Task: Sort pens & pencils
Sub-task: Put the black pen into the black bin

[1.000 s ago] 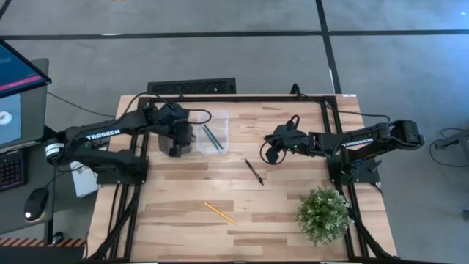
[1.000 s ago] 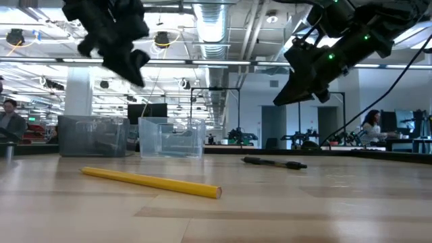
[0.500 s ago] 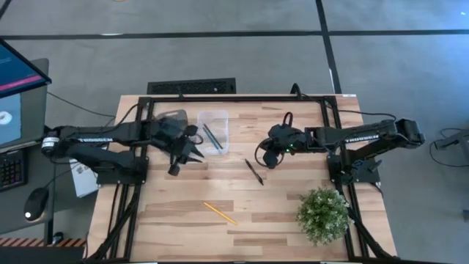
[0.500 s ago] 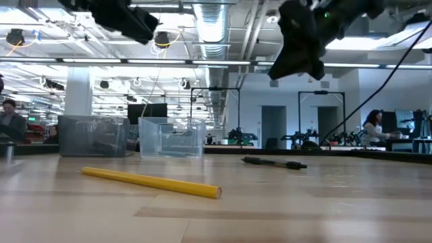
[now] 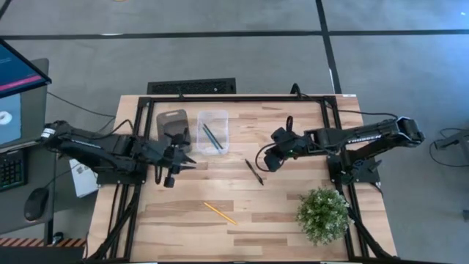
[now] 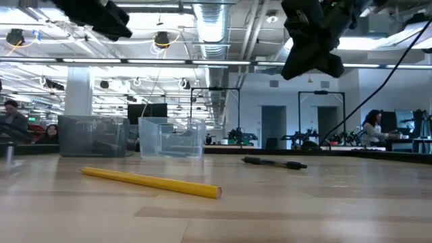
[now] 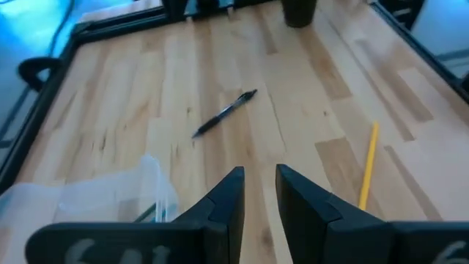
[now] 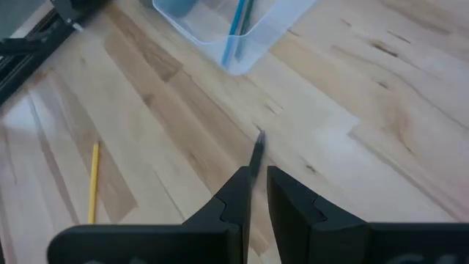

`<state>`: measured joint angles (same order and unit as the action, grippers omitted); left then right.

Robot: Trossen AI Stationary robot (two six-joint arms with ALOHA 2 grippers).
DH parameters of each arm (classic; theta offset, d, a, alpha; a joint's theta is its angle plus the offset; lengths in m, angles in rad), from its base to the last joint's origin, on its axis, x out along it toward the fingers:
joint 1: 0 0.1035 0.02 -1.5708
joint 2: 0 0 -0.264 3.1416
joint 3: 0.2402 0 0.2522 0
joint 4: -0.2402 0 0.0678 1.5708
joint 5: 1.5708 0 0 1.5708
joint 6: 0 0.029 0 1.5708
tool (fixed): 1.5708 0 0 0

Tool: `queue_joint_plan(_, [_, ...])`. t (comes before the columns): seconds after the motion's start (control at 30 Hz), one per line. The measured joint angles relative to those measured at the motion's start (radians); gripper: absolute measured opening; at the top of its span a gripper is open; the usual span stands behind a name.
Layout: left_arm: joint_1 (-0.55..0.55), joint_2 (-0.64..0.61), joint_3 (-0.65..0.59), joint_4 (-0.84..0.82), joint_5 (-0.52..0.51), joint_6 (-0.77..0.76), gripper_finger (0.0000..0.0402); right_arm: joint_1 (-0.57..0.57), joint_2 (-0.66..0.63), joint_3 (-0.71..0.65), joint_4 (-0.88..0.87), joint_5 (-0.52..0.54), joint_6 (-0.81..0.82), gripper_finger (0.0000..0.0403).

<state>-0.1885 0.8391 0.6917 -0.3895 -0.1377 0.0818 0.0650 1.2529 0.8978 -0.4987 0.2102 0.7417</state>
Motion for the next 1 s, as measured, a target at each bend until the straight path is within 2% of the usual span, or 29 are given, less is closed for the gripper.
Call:
queue_joint_plan(0.13, [-0.063,-0.098,-0.122,0.112,-0.096,-0.067,0.0071,-0.001,0.022,0.019,-0.025,0.0,0.004,0.0067])
queue_joint_plan(0.23, [-0.089,-0.183,-0.202,0.163,-0.133,-0.117,0.0071,-0.001,0.088,0.079,-0.057,0.0,-0.004,0.0067])
queue_joint_plan(0.43, [-0.116,-0.3,-0.295,0.216,-0.141,-0.157,0.0071,-0.001,0.258,0.246,-0.239,0.0,-0.016,0.0067])
queue_joint_plan(0.5, [-0.121,-0.331,-0.32,0.212,-0.14,-0.156,0.0071,-0.001,0.321,0.289,-0.235,-0.001,-0.016,0.0067])
queue_joint_plan(0.8, [-0.126,-0.357,-0.327,0.186,-0.136,-0.136,0.0071,-0.006,0.503,0.362,-0.244,-0.076,-0.019,0.0067])
queue_joint_plan(1.0, [-0.126,-0.355,-0.327,0.179,-0.137,-0.09,0.0071,-0.006,0.581,0.361,-0.193,-0.081,-0.155,0.0067])
